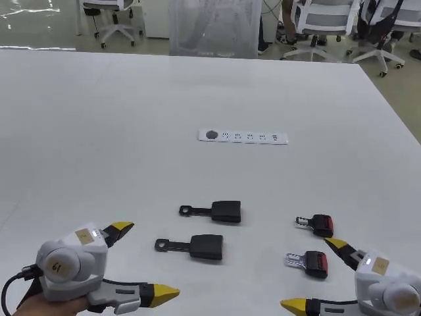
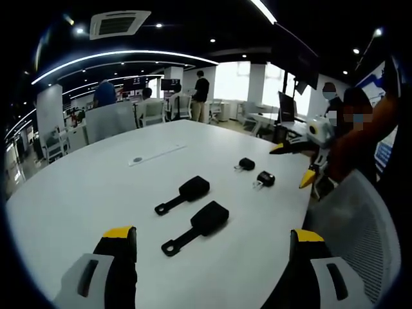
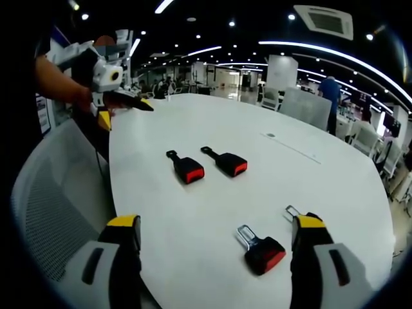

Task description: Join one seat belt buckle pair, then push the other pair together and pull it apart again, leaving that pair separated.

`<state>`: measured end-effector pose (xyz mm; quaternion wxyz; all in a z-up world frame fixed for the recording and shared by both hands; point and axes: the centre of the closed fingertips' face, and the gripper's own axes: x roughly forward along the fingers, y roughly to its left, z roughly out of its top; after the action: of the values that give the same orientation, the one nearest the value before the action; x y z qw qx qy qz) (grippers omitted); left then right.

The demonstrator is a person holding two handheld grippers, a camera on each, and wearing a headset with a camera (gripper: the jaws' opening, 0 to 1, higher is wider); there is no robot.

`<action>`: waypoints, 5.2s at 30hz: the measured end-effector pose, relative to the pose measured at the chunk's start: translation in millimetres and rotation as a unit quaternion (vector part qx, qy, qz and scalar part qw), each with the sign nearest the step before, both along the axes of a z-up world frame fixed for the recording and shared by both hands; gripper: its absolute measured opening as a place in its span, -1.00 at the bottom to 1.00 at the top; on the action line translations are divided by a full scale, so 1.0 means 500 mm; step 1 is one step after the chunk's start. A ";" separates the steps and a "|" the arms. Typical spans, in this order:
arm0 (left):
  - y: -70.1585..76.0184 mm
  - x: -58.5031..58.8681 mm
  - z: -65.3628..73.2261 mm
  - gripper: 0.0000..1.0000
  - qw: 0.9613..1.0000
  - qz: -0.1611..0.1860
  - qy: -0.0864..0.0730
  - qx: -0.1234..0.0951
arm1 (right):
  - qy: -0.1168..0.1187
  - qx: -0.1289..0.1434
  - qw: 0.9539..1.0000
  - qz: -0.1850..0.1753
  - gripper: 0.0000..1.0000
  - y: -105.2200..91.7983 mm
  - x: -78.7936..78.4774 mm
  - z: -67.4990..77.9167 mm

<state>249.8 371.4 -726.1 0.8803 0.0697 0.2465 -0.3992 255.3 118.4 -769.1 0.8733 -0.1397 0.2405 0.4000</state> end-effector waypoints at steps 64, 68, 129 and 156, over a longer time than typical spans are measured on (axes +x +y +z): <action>-0.076 0.067 -0.053 1.00 0.999 -0.037 0.028 0.022 | 0.043 -0.015 0.999 -0.010 0.74 -0.113 0.037 -0.038; -0.083 0.072 -0.058 1.00 0.998 -0.042 0.032 0.024 | 0.047 -0.018 0.999 -0.006 0.71 -0.119 0.044 -0.044; -0.155 0.141 -0.236 0.39 0.962 -0.217 0.095 0.138 | 0.151 -0.087 0.974 0.143 0.22 -0.129 0.088 -0.165; -0.151 0.145 -0.264 -0.30 0.936 -0.300 0.053 0.179 | 0.161 -0.103 0.963 0.190 -0.16 -0.134 0.088 -0.180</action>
<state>322.2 295.8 -858.4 0.6784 0.2756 0.3280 -0.5969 299.1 51.5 -859.1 0.7121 -0.2058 0.3863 0.5490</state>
